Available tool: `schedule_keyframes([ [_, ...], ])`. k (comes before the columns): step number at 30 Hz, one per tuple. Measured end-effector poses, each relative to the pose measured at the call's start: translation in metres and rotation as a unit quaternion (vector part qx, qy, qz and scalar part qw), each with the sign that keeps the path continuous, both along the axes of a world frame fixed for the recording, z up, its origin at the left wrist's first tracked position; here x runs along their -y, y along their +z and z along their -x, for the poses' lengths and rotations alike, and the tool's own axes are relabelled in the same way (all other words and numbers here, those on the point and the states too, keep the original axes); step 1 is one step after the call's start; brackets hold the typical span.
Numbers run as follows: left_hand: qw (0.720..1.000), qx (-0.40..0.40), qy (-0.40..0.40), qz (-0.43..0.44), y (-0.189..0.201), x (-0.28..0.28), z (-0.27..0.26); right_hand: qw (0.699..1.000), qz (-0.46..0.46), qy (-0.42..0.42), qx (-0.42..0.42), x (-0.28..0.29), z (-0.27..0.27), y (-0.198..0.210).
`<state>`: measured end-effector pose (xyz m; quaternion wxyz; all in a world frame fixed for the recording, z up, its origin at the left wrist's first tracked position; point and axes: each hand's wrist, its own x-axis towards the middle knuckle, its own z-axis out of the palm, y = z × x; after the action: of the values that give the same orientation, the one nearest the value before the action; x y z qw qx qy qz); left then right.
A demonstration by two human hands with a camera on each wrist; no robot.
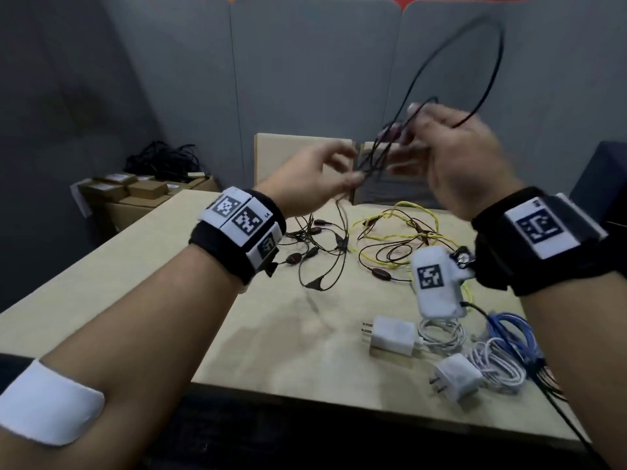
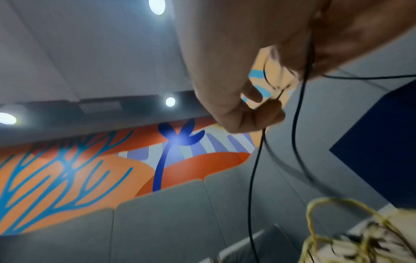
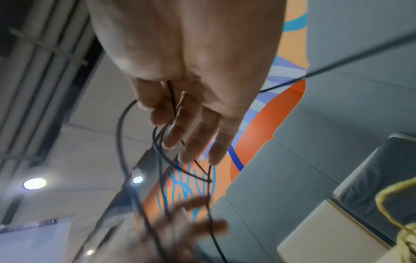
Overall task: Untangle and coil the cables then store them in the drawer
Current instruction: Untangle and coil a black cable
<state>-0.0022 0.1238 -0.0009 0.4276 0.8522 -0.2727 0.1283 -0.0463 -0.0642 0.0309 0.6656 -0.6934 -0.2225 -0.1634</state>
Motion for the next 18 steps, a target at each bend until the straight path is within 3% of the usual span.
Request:
schedule_keyframes([
  [4,0.981,-0.103,-0.022,-0.160,-0.035,0.003,-0.006,0.996,-0.053,0.059,0.030,0.013,0.013,0.027],
  [6,0.975,-0.124,-0.004,-0.185,-0.049,0.006,-0.009,0.994,-0.094,0.054,0.020,0.021,0.013,0.035],
  [9,0.983,-0.142,0.038,-0.106,-0.058,0.007,-0.015,0.996,-0.088,0.011,-0.005,0.033,0.006,0.028],
  [12,0.988,-0.153,0.030,-0.012,-0.051,0.015,-0.016,0.996,0.000,-0.053,-0.068,0.041,-0.006,0.001],
  [18,0.984,-0.169,-0.011,0.058,-0.031,0.041,-0.010,0.978,0.066,-0.117,-0.159,0.045,-0.026,-0.035],
])
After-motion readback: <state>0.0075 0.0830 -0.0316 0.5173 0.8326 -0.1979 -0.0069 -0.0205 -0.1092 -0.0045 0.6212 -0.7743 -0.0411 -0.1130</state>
